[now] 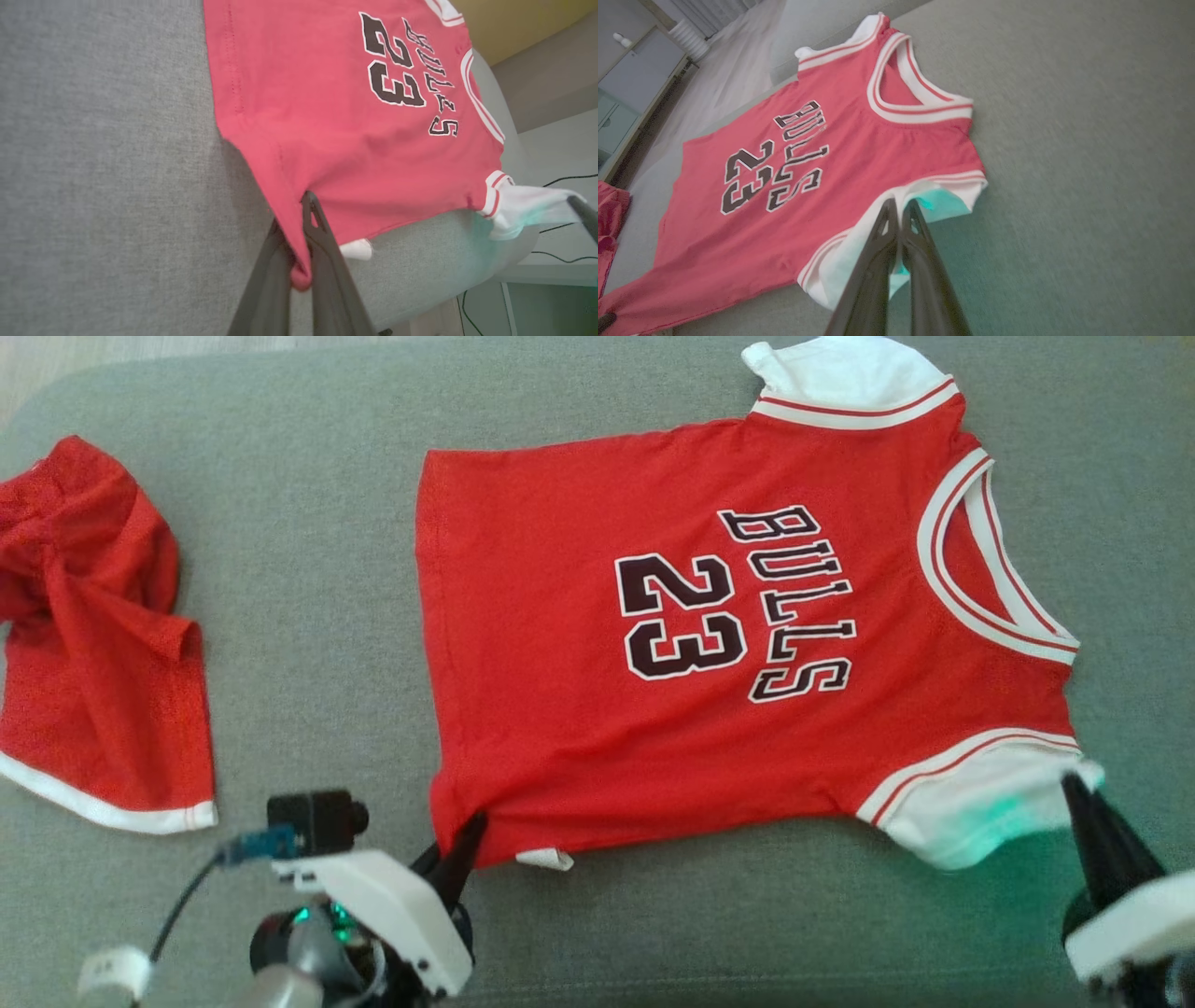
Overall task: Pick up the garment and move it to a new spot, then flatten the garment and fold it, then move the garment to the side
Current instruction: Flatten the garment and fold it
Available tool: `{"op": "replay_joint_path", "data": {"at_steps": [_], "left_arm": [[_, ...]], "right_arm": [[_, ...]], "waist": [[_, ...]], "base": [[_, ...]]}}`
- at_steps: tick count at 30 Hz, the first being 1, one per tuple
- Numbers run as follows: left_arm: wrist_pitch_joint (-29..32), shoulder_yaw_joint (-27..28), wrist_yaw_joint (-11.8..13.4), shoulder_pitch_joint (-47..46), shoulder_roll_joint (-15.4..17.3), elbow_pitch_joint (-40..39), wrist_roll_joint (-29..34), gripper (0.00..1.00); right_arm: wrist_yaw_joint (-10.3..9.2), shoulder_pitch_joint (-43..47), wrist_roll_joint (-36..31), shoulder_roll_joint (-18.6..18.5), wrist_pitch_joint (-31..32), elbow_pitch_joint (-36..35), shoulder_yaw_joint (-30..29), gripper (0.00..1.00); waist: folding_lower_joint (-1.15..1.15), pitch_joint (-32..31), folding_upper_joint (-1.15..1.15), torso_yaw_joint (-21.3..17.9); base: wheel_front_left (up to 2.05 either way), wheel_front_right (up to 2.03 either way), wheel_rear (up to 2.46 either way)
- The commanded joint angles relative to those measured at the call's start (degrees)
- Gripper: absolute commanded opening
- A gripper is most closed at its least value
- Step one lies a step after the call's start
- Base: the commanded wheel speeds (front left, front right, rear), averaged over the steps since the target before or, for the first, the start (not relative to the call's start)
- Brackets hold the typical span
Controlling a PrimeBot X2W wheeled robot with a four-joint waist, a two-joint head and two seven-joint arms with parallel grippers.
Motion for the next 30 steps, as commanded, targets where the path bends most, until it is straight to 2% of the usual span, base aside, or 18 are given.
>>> {"op": "replay_joint_path", "data": {"at_steps": [1,9,13,16,22,30], "left_arm": [[0.6,1.9,0.5,-2.5,1.0,-2.1,-0.4,0.0],[13.8,4.4,7.7,-7.1,0.9,-5.0,-6.8,0.0],[17.6,6.0,10.1,-9.8,1.1,-5.6,-8.9,0.0],[20.1,7.3,12.1,-11.9,0.1,-5.3,-11.2,0.0],[25.3,7.9,15.8,-17.7,-0.5,-2.0,-13.1,0.0],[29.5,8.4,20.6,-25.4,-2.8,2.1,-14.3,0.0]], "right_arm": [[-0.04,-2.0,-0.4,-0.7,0.8,-2.6,1.0,0.0],[-0.04,-13.7,-0.1,-4.0,14.2,-4.7,1.5,0.0],[-0.04,-20.1,-0.4,-6.0,19.5,-3.1,1.1,0.0],[-0.04,-24.0,-1.1,-7.3,22.5,-1.0,0.9,0.0],[-0.04,-30.7,-2.6,-9.4,25.1,3.9,1.8,0.0],[-0.04,-36.5,-3.6,-10.6,24.8,9.4,4.4,0.0]], "waist": [[0.01,0.0,0.0,0.0],[0.01,1.1,0.0,-0.3],[0.01,2.5,0.0,-0.1],[0.01,3.8,0.0,0.6],[0.01,6.2,0.0,1.8],[0.01,7.6,0.0,2.1]], "base": [[0.0,0.0,0.0],[0.0,0.0,0.0],[0.0,0.0,0.0],[0.0,0.0,0.0],[0.0,0.0,0.0],[0.0,0.0,0.0]]}}
